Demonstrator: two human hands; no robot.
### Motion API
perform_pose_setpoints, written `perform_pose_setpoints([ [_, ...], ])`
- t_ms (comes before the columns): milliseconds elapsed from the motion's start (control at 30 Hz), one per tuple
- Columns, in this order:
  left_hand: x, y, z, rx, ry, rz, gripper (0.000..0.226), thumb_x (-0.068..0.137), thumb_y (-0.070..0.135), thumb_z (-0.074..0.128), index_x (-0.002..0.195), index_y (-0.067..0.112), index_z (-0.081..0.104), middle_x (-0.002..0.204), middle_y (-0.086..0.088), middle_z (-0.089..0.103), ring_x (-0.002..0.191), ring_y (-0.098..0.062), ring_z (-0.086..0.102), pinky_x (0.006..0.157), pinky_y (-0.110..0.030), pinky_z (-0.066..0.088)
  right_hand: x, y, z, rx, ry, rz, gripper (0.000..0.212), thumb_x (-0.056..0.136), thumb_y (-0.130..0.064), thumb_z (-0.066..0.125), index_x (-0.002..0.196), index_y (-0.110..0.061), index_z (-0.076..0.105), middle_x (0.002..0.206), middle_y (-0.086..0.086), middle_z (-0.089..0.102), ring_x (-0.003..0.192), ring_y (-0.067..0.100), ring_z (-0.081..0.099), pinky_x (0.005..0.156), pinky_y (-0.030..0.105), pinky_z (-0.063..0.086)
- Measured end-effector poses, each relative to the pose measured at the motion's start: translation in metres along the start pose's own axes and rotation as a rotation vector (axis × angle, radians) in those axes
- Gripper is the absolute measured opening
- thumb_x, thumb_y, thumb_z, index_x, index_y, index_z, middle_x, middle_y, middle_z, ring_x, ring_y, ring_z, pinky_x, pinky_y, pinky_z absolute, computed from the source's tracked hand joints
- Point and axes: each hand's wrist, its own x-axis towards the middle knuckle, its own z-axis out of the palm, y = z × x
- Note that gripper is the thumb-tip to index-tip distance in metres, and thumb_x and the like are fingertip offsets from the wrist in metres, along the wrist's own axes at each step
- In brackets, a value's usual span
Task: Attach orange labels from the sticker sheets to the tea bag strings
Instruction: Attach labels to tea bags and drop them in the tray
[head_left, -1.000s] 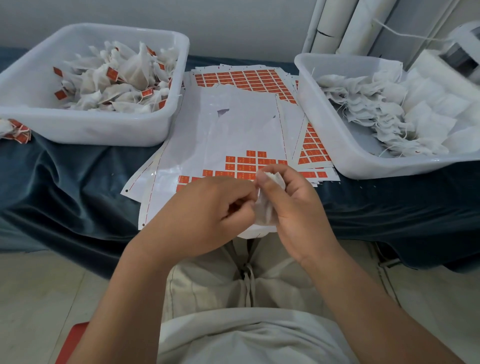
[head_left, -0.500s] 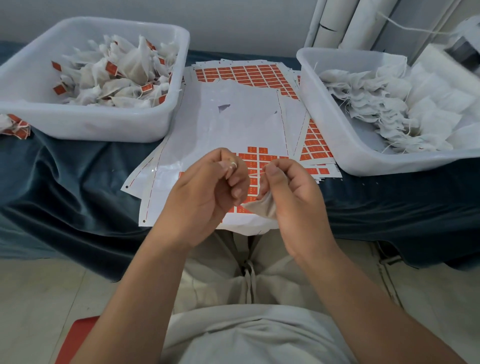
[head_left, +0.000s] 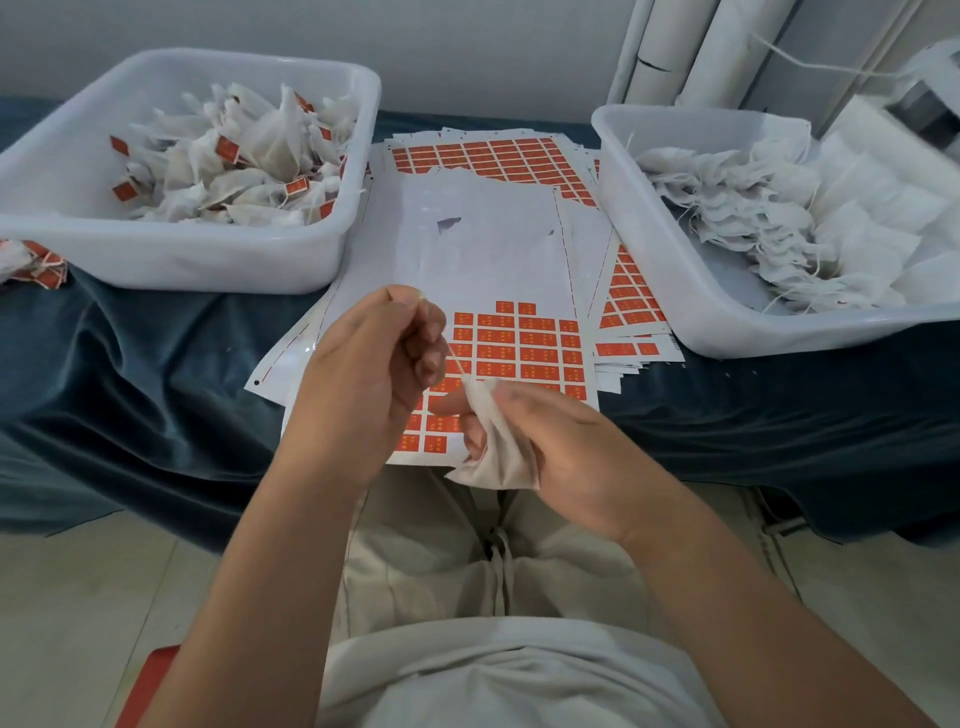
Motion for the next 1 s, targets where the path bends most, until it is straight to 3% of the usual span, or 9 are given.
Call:
perform_pose_setpoints([
  [167,-0.010,-0.002,-0.001,0.574,-0.069,0.099,0.029,0.102,0.016,0.059,0.123,0.028,0.076,0.102,0.010,0.075,0.093,-0.007,0.073,0.080,-0.019,0.057,0.005,-0.003,0.001,0.300,-0.083,-0.121,0.024,0.099,-0.043,0.066,0.106,-0.025,0.079,0.119,-0.001,0.073,0.121,0.021,0.068,0.102,0.034,0.054],
  [333,-0.014,0.001,0.009,1.070,-0.198,0.471,0.009,0.099,0.027,0.071,0.096,0.028,0.079,0.084,0.005,0.070,0.078,-0.016,0.066,0.068,-0.032,0.053,0.004,-0.012,-0.008,0.611,-0.158,-0.188,0.030,0.091,-0.044,0.077,0.108,-0.020,0.077,0.083,-0.002,0.069,0.079,0.011,0.066,0.080,0.025,0.055],
  [433,-0.018,0.002,0.014,1.229,-0.257,0.545,0.025,0.101,0.035,0.062,0.101,0.024,0.084,0.111,0.002,0.071,0.093,-0.016,0.067,0.073,-0.034,0.054,0.004,-0.015,-0.009,0.688,-0.055,-0.204,0.040,0.087,-0.046,0.080,0.118,-0.021,0.079,0.072,-0.001,0.067,0.068,0.009,0.065,0.070,0.022,0.056],
  [500,-0.020,0.005,0.015,1.356,-0.320,0.591,0.024,0.105,0.029,0.060,0.099,0.025,0.083,0.111,0.002,0.072,0.095,-0.019,0.067,0.074,-0.035,0.054,0.003,-0.015,-0.010,0.424,0.108,-0.224,0.042,0.091,-0.051,0.074,0.118,-0.020,0.079,0.074,0.004,0.068,0.070,0.013,0.067,0.075,0.024,0.058],
  [600,-0.022,0.012,0.015,1.477,-0.384,0.556,0.024,0.101,0.025,0.059,0.092,0.021,0.081,0.078,0.003,0.068,0.071,-0.023,0.061,0.062,-0.042,0.054,0.001,-0.014,-0.014,-0.187,0.337,-0.275,0.033,0.104,-0.051,0.059,0.109,-0.024,0.079,0.084,-0.003,0.073,0.084,0.009,0.072,0.084,0.016,0.056],
  [667,-0.025,0.018,0.018,1.516,-0.345,0.554,0.029,0.099,0.032,0.057,0.086,0.021,0.080,0.068,0.003,0.065,0.063,-0.024,0.060,0.058,-0.045,0.052,0.000,-0.015,-0.014,-0.394,0.304,-0.273,0.032,0.110,-0.044,0.051,0.097,-0.031,0.077,0.079,-0.013,0.070,0.080,0.002,0.068,0.075,0.012,0.052],
  [767,-0.030,0.025,0.020,1.483,-0.245,0.606,0.023,0.094,0.034,0.065,0.077,0.024,0.078,0.063,0.005,0.063,0.058,-0.019,0.058,0.052,-0.041,0.051,0.002,-0.013,-0.015,-0.647,0.205,-0.197,0.041,0.112,-0.040,0.044,0.088,-0.016,0.066,0.073,-0.003,0.061,0.069,0.011,0.058,0.069,0.032,0.049],
  [867,-0.027,0.028,0.016,1.413,-0.260,0.564,0.017,0.097,0.033,0.067,0.086,0.024,0.077,0.073,0.011,0.066,0.068,-0.010,0.058,0.061,-0.029,0.049,0.001,-0.012,-0.016,-0.704,0.049,-0.097,0.040,0.107,-0.046,0.043,0.096,-0.016,0.067,0.073,-0.004,0.058,0.065,0.007,0.052,0.068,0.034,0.048],
  [1000,-0.023,0.022,0.012,1.291,-0.223,0.477,0.013,0.095,0.036,0.068,0.086,0.028,0.072,0.075,0.015,0.067,0.077,-0.003,0.061,0.067,-0.014,0.045,-0.008,-0.015,-0.016,-0.510,-0.207,-0.070,0.032,0.100,-0.059,0.046,0.106,-0.046,0.074,0.099,0.000,0.069,0.091,0.021,0.067,0.082,0.035,0.060],
])
